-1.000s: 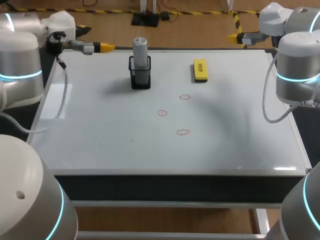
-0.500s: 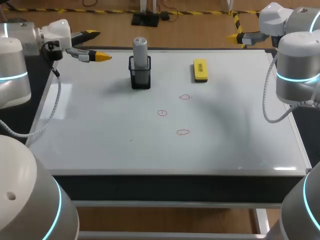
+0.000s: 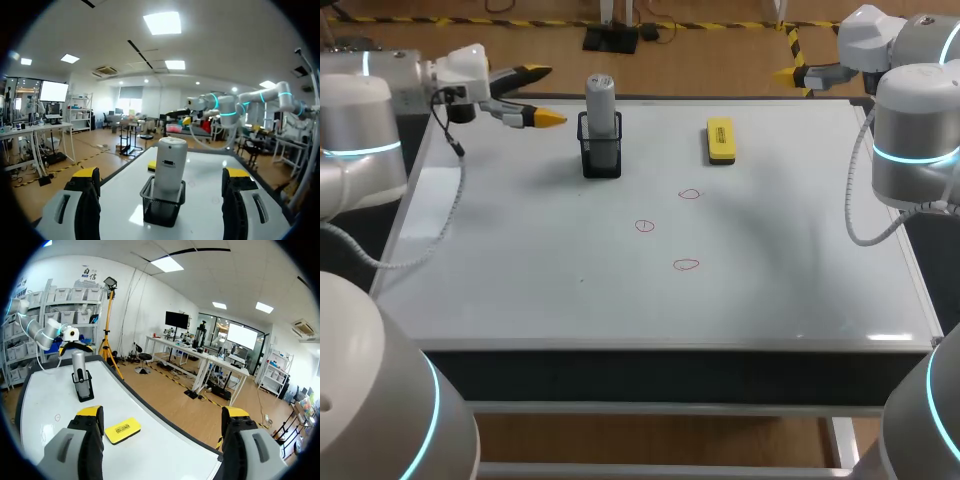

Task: Pick up the inspection probe, press it on each red-marked spot on the whiteboard one by one, put down the probe, pick up the eraser, and wipe off all the red marks.

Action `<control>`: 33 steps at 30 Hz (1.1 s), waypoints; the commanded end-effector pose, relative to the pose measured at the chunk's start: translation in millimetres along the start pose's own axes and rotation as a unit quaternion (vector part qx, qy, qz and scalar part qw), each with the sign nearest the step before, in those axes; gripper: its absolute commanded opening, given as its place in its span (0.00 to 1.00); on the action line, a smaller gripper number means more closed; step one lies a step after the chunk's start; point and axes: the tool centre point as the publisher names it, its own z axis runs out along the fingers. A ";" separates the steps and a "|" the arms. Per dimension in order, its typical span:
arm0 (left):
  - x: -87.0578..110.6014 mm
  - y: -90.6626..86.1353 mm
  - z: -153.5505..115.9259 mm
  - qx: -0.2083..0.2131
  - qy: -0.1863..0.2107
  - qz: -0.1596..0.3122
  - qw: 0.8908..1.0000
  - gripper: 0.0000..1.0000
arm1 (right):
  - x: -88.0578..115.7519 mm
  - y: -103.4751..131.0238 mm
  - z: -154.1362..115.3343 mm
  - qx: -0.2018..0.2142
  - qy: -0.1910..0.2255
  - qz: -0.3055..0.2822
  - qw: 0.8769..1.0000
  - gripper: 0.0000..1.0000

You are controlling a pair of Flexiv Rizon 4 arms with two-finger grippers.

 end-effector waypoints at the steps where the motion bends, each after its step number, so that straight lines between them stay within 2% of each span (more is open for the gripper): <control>1: -4.3 6.9 12.5 0.000 0.025 -0.001 1.000 1.00 | -0.6 -0.1 0.0 0.000 0.001 0.000 1.000 1.00; 8: -1.2 11.4 28.8 0.005 0.036 -0.004 0.999 1.00 | -0.6 -0.1 0.0 0.000 0.001 0.000 1.000 1.00; 16: 3.3 7.9 49.2 0.019 0.050 0.000 0.999 1.00 | -0.6 -0.1 0.0 0.000 0.001 0.000 1.000 1.00; 33: 11.4 13.4 84.5 0.016 0.047 0.004 0.999 1.00 | -0.6 -0.1 0.0 0.000 0.001 0.000 1.000 1.00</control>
